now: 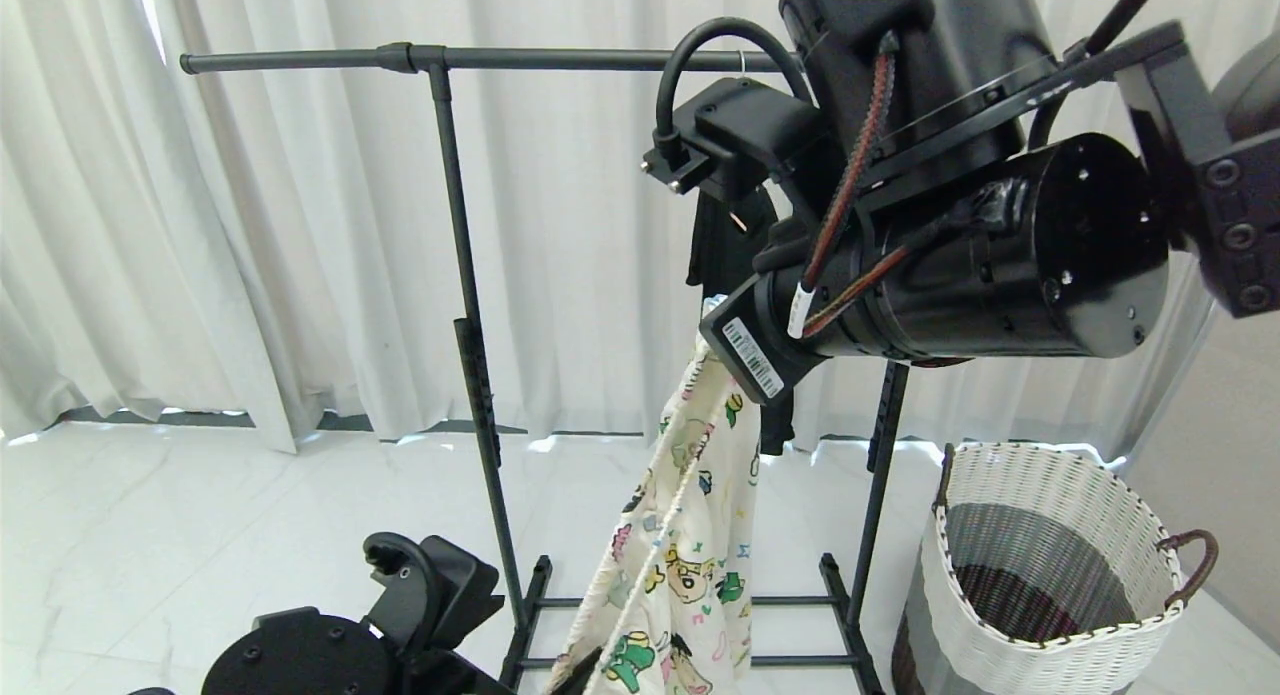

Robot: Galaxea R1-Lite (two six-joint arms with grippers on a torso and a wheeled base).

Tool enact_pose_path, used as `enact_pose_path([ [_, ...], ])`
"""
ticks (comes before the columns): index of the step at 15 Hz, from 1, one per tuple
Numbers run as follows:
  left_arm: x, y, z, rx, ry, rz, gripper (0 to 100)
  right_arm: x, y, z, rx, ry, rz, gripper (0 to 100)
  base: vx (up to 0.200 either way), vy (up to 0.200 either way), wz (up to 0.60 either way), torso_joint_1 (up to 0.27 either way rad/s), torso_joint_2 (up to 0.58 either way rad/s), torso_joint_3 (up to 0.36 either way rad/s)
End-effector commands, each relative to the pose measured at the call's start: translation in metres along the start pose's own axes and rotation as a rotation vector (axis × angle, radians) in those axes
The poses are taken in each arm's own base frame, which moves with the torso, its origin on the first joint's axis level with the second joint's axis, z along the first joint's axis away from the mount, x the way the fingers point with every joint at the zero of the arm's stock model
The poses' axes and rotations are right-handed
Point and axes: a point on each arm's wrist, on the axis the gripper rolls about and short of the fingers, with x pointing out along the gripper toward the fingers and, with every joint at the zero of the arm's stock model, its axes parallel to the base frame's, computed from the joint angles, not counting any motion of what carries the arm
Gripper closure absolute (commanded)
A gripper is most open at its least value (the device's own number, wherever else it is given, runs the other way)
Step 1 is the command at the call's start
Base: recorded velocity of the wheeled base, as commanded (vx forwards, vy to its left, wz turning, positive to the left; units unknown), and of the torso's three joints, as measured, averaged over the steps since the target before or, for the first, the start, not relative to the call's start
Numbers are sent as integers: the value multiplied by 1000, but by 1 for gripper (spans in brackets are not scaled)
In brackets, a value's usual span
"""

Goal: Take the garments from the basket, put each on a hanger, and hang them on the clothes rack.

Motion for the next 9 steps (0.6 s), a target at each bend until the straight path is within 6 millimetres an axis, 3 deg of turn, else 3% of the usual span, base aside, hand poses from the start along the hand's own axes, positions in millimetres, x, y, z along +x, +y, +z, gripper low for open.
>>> enact_pose_path([
  [1,-4,1,1,-2,-15,-2,100,-6,-3,0,1,-2,0,100,0,0,0,0,0,0],
  [6,-12,6,-2,193,-23,102,100,-25,-14,-11,18,90,1,100,0,0,0,0,0,0],
  [9,1,0,48,218,-169,121,100,-30,-22,-33,158,212,-55,100,0,0,0,0,0,0],
])
